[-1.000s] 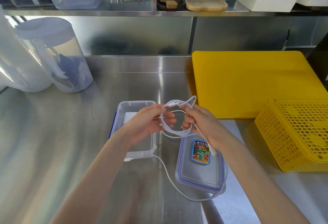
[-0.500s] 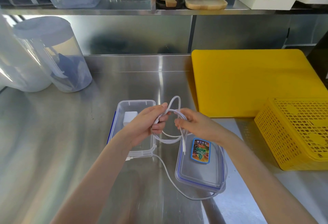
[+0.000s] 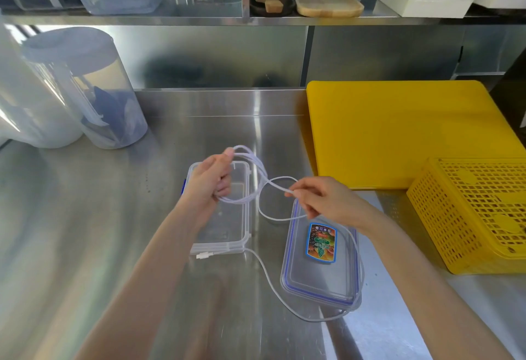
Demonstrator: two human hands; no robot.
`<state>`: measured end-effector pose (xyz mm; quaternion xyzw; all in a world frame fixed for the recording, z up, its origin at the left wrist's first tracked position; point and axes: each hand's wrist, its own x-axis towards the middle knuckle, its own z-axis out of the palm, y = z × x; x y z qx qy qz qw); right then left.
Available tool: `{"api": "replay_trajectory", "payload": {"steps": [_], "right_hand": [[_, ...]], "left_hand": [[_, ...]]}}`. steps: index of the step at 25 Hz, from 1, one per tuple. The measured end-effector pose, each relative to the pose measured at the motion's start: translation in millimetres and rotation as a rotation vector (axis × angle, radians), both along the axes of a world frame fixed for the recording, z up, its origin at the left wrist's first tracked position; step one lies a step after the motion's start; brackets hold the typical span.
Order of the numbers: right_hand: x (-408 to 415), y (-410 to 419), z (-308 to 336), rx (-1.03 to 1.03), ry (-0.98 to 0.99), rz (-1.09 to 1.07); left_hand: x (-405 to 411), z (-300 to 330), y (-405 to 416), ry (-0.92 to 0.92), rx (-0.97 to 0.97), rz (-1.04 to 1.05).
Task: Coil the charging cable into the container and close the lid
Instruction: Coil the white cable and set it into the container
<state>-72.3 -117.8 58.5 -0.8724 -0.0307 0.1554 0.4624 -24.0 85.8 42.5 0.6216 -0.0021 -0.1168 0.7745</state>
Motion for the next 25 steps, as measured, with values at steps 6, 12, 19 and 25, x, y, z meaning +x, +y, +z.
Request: {"api": "replay_trajectory", "payload": {"steps": [6,12,19,25], "right_hand": [[4,-9,-8,-0.158,-0.180,-0.065],[1,10,-23,-0.206,-0.313,-0.138],[2,32,-19,0.833,-0.024,-0.507],[-2,24,-5,1.164,0.339,-0.465]], "left_hand": [[-1,0,4,0.002,-0.051,0.059],[-7,7,-17,0.126,-0.375,0.029],[-23,6,-42,0.301,-0.755,0.043],[-24,-4,-48,0.177,-0.499,0.042]]}}
